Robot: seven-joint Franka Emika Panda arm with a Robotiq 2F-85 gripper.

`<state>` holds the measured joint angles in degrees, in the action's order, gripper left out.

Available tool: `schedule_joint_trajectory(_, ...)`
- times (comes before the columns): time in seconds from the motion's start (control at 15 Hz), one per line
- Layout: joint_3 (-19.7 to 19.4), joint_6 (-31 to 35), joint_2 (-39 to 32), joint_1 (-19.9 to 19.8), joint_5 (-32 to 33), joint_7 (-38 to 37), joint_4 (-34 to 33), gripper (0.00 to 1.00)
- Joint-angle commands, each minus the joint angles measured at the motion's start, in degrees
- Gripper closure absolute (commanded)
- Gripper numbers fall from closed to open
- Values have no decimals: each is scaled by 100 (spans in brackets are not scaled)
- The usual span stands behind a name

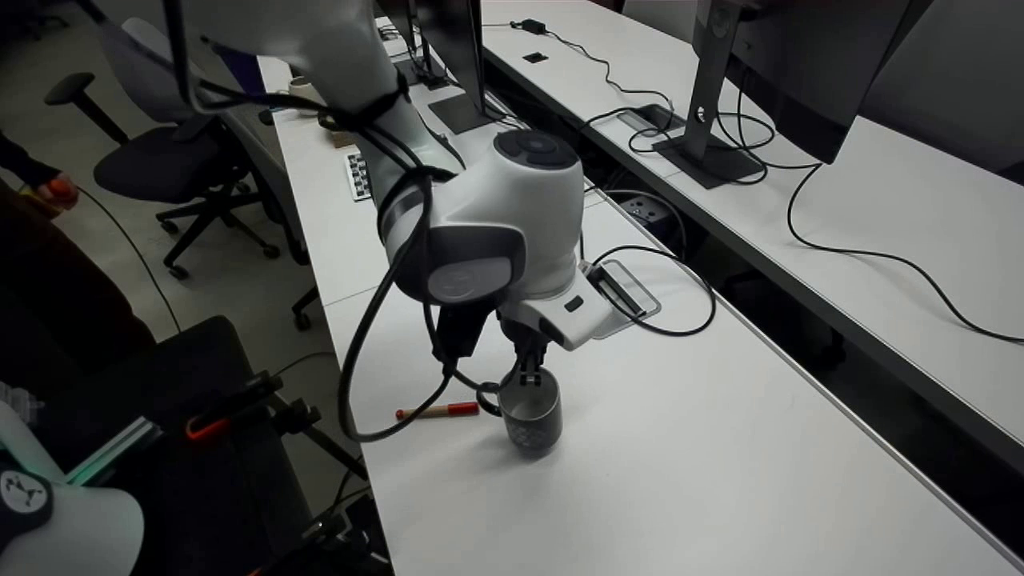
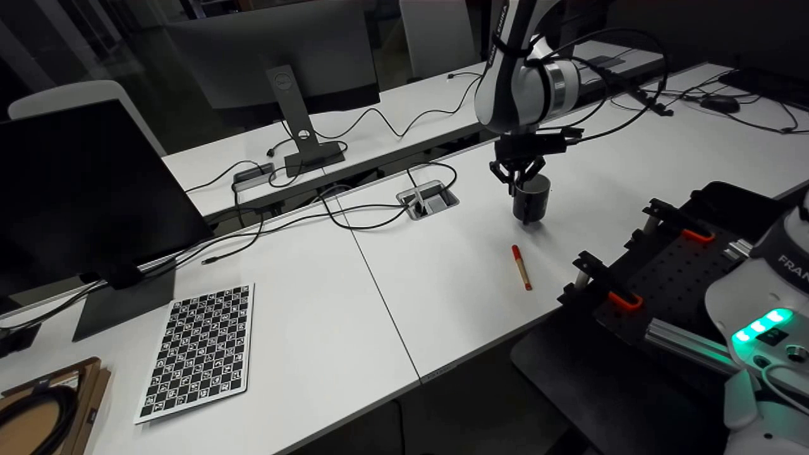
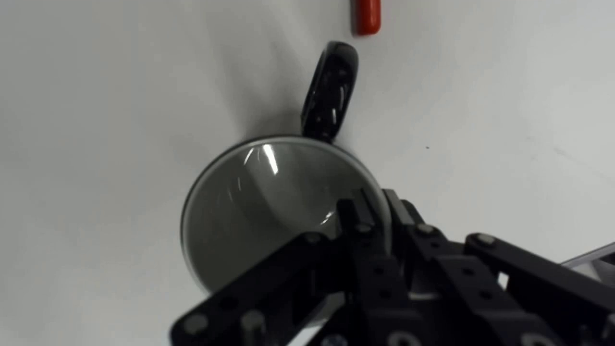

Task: Pick up the black cup from the table and move it slightly to the left.

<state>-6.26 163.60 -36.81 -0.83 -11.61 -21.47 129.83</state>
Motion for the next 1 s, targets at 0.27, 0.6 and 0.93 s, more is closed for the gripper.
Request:
schedule_joint_trajectory(0.27,-366,-129,484,1279,1028,96,19,98)
schedule_joint_trajectory(0.6,-403,-294,384,1984,1661,90,-230,98)
schedule_joint_trajectory(0.93,-267,-522,320,2394,2091,141,-573,98)
